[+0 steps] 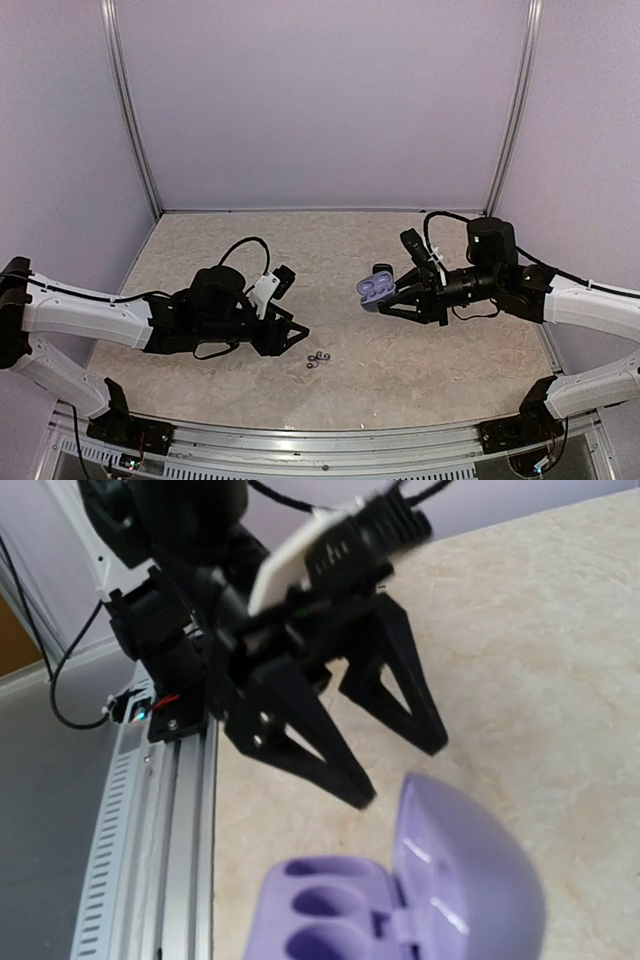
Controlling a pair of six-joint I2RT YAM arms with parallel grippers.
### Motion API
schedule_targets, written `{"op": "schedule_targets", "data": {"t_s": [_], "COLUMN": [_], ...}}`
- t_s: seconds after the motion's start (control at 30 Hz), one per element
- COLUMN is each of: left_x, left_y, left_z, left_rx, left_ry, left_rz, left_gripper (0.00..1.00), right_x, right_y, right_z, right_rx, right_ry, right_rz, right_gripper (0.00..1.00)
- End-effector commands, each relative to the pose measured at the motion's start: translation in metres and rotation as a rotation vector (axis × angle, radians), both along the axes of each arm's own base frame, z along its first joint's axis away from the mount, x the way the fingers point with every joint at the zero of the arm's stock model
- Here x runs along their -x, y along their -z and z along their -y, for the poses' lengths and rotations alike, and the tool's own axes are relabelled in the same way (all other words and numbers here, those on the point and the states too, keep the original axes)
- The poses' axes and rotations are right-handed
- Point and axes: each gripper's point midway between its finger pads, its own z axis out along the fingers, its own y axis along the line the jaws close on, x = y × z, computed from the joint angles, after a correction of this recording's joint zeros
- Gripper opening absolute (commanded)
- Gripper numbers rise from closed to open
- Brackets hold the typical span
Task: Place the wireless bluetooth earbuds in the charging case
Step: Pick up the left earbud from the center of the board.
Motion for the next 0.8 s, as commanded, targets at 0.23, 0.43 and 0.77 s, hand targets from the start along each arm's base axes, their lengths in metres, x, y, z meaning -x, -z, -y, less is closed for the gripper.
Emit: {"op": "schedule_targets", "data": {"t_s": [0.23,0.43,0.77], "left_x": [0.0,0.012,0.008], "left_y": [0.05,0.053,0.058], "left_z": [0.041,0.049,0.043], "left_rx": [-0.227,-0.304,-0.384], "left_ry": [0.135,0.31,0.476], "left_rz": [0.016,0.193,0.368], "left_gripper": [0.55,0.49,0.42], "right_x": [0.001,0.002,0.002], "right_y": [-0.002,-0.001,-0.002], "right_z": [0.004,0.007,0.012], "right_rx": [-0.013,-0.013,-0.014], "right_ry": [0.005,0.015,0.027], "right_rz": [-0.017,-0.018,-0.016], "right_gripper": [0.0,0.0,0.0]}}
